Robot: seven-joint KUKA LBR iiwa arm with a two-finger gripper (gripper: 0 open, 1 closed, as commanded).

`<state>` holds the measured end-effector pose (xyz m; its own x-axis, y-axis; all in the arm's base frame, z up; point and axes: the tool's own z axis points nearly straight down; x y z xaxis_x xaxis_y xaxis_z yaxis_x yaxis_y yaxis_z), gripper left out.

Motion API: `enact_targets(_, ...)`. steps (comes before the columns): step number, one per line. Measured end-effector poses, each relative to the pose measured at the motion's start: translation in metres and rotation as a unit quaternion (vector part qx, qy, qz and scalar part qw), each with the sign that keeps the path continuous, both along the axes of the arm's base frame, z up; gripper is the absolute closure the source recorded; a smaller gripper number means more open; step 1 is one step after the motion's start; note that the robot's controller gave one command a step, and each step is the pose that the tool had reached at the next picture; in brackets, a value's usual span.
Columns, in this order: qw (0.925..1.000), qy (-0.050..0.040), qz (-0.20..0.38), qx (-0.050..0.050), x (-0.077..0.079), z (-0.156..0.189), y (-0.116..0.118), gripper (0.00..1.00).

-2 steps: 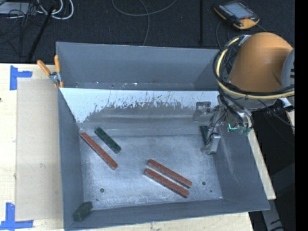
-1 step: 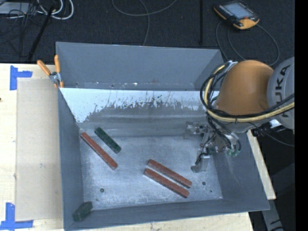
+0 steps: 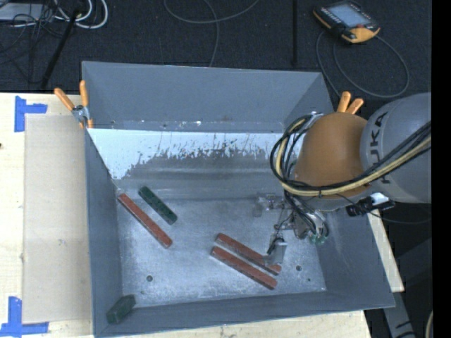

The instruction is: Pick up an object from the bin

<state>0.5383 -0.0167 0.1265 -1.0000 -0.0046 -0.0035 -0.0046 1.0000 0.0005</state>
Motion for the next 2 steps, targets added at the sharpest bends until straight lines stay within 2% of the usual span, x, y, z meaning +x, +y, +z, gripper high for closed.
enact_targets(1, 0.9962, 0.0036, -0.086, 0.000, -0.0116, -0.0363, -0.0027, 0.00)
enact_targets(2, 0.9928, 0.0044, -0.120, 0.000, -0.0136, -0.0415, -0.0031, 0.00)
